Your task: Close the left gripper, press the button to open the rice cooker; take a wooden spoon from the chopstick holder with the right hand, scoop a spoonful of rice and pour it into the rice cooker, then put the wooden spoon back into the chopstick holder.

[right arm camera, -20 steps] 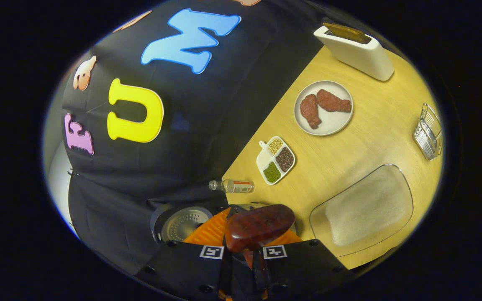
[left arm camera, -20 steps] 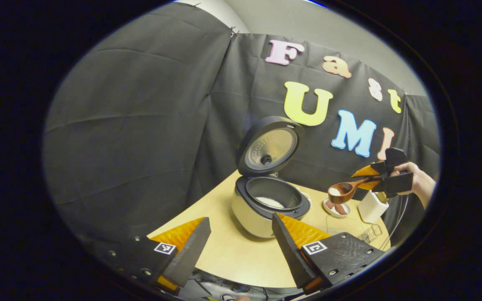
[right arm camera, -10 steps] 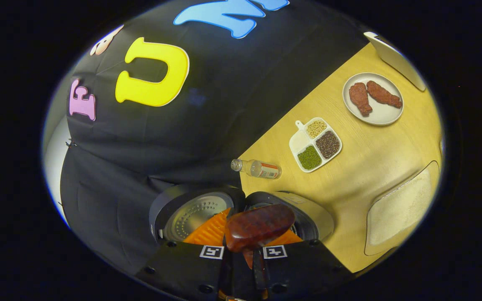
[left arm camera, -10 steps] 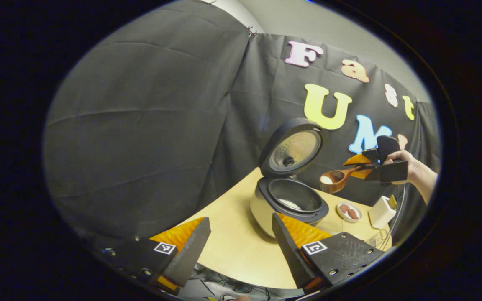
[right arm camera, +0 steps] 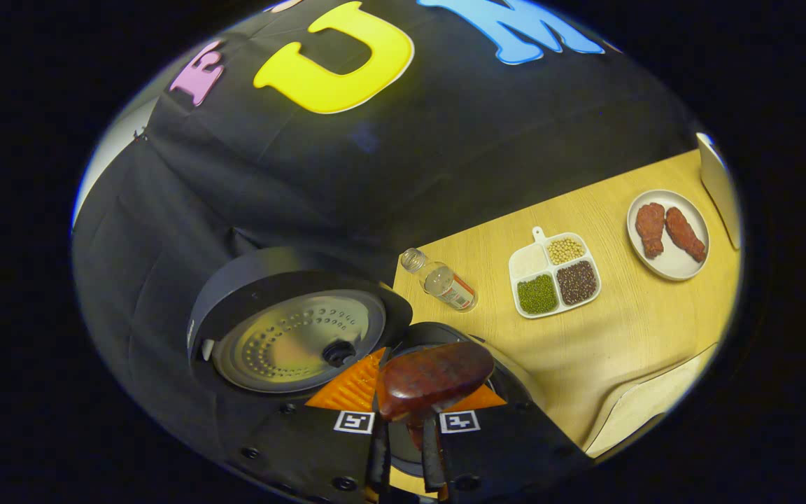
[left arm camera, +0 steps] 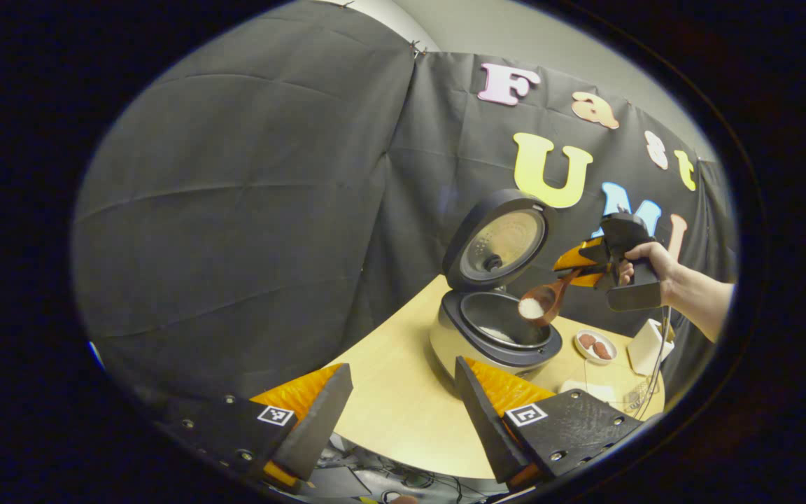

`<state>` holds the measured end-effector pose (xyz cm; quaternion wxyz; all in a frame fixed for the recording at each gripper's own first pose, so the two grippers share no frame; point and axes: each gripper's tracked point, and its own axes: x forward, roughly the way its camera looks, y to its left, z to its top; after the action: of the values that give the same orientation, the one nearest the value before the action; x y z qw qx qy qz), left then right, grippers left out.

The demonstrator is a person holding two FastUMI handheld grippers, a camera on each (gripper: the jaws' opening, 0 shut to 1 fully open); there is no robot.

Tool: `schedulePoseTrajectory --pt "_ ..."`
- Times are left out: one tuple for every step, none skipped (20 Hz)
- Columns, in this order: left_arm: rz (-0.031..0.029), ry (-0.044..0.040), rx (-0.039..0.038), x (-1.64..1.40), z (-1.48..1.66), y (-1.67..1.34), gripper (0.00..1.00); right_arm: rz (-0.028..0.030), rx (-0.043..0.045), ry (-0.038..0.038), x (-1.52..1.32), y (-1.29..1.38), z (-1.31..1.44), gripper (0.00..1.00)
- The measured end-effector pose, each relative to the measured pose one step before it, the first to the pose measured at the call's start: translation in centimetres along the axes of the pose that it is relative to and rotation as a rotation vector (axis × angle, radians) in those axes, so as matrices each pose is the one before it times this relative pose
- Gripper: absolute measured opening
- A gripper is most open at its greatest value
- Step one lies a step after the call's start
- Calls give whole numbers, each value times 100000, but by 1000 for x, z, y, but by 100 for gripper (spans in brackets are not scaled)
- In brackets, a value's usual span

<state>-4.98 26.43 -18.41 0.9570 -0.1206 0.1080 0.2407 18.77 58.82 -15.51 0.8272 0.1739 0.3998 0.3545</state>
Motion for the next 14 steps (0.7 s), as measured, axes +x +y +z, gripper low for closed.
schedulePoseTrajectory --pt "1528 -1382 2173 81 225 322 91 -1158 -3156 -2621 351 12 283 20" --pt "1262 -1066 2479 -109 178 176 94 -365 -3560 -1677 174 -59 172 19" --pt "1051 -307 2235 6 -47 95 91 -589 -4014 -931 352 35 -201 20" --pt "492 -337 1651 4 187 171 91 -230 -4135 -148 274 55 -179 20" --pt "33 -224 658 -88 210 -106 91 -36 -3670 154 272 172 -309 20" --pt "-334 -77 -233 -140 -24 -221 93 268 -3457 301 275 273 -278 20" --pt "-809 -19 -644 -32 93 -191 94 297 -3583 -451 158 220 -76 20" --pt "-492 1 -250 87 -94 -178 92 -77 -3148 -1408 66 217 97 20" --pt "411 234 302 115 -37 48 92 370 -2453 -1412 113 346 58 20" --pt "717 194 505 203 -204 30 94 701 -1605 -1266 5 336 169 20" --pt "839 268 402 14 67 191 94 434 -1162 -954 217 330 76 20" --pt "787 91 52 -84 -23 183 94 277 -1598 -447 24 228 67 20" --pt "705 120 -296 -66 23 258 94 -129 -2176 -335 200 194 32 20" --pt "729 228 -485 -172 -84 368 94 -204 -1952 -284 85 90 44 20"
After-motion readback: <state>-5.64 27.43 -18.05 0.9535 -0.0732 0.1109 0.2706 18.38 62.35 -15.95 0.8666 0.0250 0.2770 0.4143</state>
